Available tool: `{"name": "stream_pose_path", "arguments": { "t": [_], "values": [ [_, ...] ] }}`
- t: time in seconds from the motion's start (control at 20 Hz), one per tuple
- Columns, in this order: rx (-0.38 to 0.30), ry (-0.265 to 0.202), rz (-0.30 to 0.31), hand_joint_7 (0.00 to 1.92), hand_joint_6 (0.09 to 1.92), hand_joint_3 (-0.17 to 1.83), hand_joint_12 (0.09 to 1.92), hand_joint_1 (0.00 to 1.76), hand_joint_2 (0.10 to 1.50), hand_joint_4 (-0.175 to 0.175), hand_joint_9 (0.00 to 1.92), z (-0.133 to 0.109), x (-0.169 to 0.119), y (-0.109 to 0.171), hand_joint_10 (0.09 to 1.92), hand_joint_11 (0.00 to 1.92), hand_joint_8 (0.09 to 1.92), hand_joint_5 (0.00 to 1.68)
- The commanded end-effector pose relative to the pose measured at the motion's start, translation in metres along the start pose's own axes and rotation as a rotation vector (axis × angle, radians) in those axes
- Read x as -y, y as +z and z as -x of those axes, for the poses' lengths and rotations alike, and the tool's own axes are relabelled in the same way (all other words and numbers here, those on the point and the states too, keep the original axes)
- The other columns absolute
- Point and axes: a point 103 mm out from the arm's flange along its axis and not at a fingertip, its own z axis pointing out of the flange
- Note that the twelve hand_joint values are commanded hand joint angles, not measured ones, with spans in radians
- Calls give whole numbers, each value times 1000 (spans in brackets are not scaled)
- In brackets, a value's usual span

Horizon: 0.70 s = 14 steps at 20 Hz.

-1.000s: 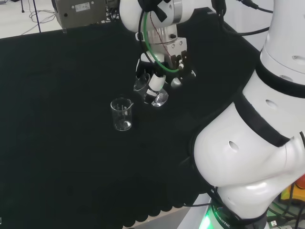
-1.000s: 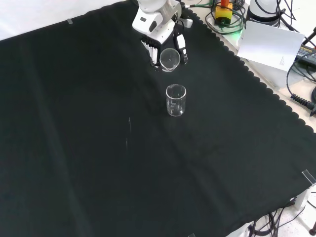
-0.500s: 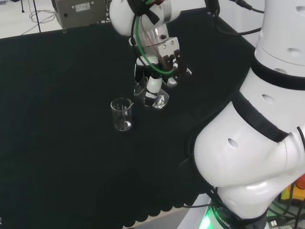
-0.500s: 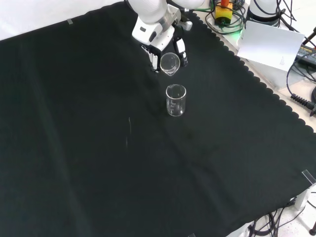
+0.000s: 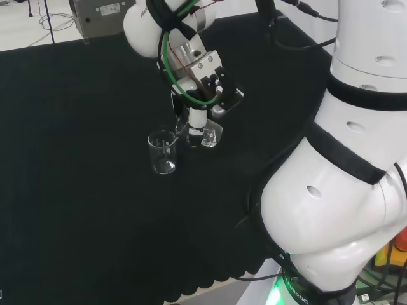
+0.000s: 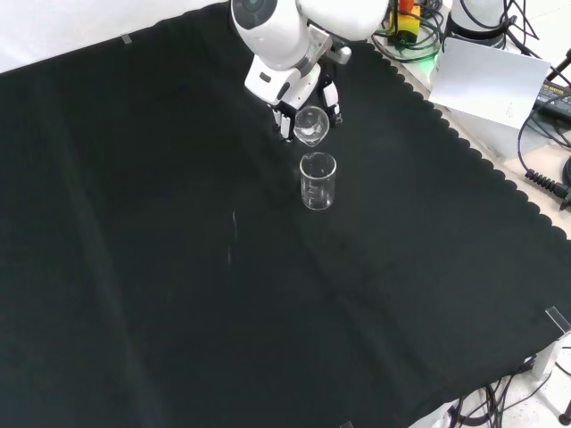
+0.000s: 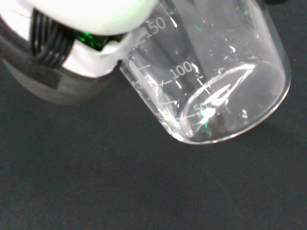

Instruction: Pour the water from the handheld beaker into the one on the table.

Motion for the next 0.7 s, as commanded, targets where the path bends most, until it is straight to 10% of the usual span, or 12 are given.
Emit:
{"name": "stream_pose_path", "arguments": {
  "t": [0.05,0.7],
  "values": [
    [27,3,-10,1702,771,709,559,1146,652,70,1809,-6,0,-8,87,1630,156,1233],
    [98,16,-97,1701,778,712,559,1145,652,72,1809,-22,-10,-18,87,1628,160,1230]
  ]
}}
